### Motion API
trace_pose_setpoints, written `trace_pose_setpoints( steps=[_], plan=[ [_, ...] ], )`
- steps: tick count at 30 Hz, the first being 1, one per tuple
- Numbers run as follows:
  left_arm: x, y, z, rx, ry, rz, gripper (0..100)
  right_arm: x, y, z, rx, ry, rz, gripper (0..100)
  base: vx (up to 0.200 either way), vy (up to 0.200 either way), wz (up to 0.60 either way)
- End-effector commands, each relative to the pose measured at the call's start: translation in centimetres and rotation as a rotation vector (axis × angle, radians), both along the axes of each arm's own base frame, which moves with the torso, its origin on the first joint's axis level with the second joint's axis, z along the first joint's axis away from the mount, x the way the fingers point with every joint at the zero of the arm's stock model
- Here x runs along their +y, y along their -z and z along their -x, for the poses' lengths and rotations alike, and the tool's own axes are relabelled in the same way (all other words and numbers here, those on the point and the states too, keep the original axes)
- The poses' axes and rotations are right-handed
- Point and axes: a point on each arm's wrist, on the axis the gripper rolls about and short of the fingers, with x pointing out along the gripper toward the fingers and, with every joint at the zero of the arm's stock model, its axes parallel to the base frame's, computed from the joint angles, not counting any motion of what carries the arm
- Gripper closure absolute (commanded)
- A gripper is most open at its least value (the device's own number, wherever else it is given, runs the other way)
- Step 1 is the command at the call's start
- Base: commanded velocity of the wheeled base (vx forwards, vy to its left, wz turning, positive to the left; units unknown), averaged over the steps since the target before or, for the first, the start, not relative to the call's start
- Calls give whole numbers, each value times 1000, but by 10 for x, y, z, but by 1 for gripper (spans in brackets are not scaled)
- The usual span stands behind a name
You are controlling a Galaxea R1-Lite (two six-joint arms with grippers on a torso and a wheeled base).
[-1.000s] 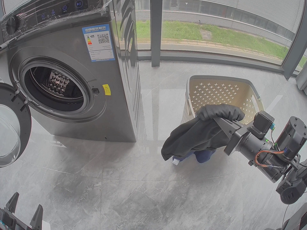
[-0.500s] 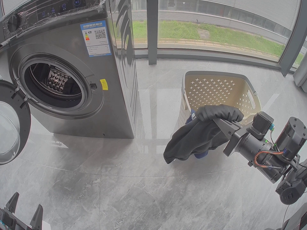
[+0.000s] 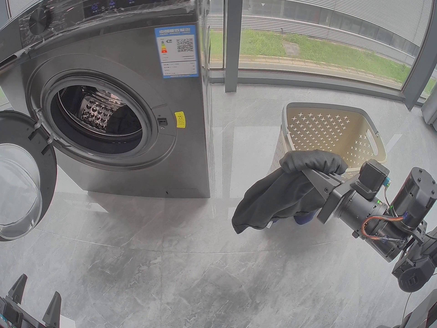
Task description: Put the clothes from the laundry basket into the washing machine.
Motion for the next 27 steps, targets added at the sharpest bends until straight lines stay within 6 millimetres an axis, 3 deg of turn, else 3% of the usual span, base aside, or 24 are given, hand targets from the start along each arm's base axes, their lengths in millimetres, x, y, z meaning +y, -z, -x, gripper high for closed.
trace_pose_setpoints(
  steps=[1, 7, 13, 22, 27],
  plan=[
    [0, 2, -1, 10, 0, 0, 0, 0, 0, 0, 1, 0, 1, 100, 0, 200, 0],
    [0, 2, -1, 10, 0, 0, 0, 0, 0, 0, 0, 1, -1, 100, 0, 0, 0],
    [0, 2, -1, 10, 0, -1, 0, 0, 0, 0, 0, 0, 0, 100, -200, 0, 0],
    [0, 2, -1, 10, 0, 0, 0, 0, 0, -1, 0, 3, -1, 100, 0, 0, 0],
    [0, 2, -1, 10, 0, 0, 0, 0, 0, -1, 0, 3, -1, 100, 0, 200, 0]
  ],
)
